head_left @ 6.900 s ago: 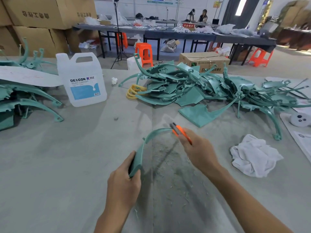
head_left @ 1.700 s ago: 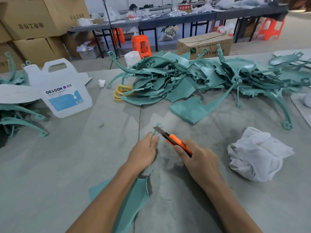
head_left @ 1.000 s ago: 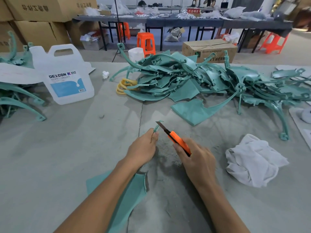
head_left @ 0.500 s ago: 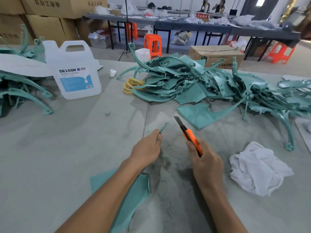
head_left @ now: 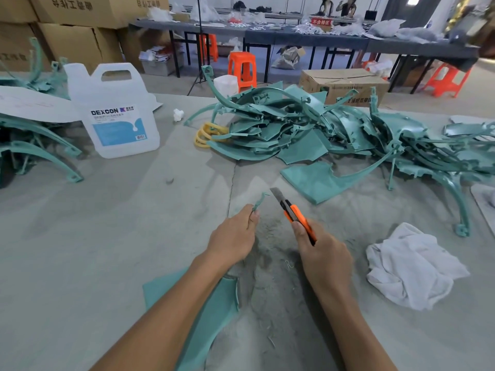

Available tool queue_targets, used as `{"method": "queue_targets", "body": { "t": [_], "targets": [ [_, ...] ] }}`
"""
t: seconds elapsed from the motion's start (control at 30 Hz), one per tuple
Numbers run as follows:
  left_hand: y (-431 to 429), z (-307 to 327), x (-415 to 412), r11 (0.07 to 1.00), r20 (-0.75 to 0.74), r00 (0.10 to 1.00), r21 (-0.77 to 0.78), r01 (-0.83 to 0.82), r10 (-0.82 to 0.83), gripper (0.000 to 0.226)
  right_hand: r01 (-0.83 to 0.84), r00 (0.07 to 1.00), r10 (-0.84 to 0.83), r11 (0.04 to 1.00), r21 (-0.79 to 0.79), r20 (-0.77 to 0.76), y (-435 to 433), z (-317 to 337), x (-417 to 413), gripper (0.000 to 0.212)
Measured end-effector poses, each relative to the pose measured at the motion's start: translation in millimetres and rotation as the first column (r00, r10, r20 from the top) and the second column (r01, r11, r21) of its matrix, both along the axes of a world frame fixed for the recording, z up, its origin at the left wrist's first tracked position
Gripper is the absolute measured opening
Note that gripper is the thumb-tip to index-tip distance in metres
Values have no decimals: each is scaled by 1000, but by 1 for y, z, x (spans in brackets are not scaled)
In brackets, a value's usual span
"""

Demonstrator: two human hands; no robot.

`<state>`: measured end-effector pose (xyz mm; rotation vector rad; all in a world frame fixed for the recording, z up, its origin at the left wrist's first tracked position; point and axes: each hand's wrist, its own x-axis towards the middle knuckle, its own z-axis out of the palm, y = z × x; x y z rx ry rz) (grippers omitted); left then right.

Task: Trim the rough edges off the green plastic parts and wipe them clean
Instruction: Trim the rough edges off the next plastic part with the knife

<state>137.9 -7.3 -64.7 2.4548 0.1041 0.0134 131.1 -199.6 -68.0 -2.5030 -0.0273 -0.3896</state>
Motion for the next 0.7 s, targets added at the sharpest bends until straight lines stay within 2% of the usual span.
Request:
{"method": "queue_targets", "body": {
  "t": [0.13, 0.33, 0.43, 0.7],
  "targets": [
    [1, 0, 2, 1000, -4, 1000, 9, -13, 13, 35, -60, 994, 58, 998, 24, 91, 2, -2, -5, 44],
    [-1, -2, 2, 998, 2, 1000, 50, -30, 30, 34, 5, 1000, -6, 1000, -24, -22, 6, 0, 0, 47],
    [-2, -2, 2, 996, 12, 999, 75, -41, 40, 33, -34, 999, 33, 997, 73, 11, 6, 0, -4, 40],
    [-4, -2, 0, 995, 21, 998, 88, -55, 53, 32, -57, 998, 55, 993, 100, 20, 7, 1, -5, 35]
  ]
}}
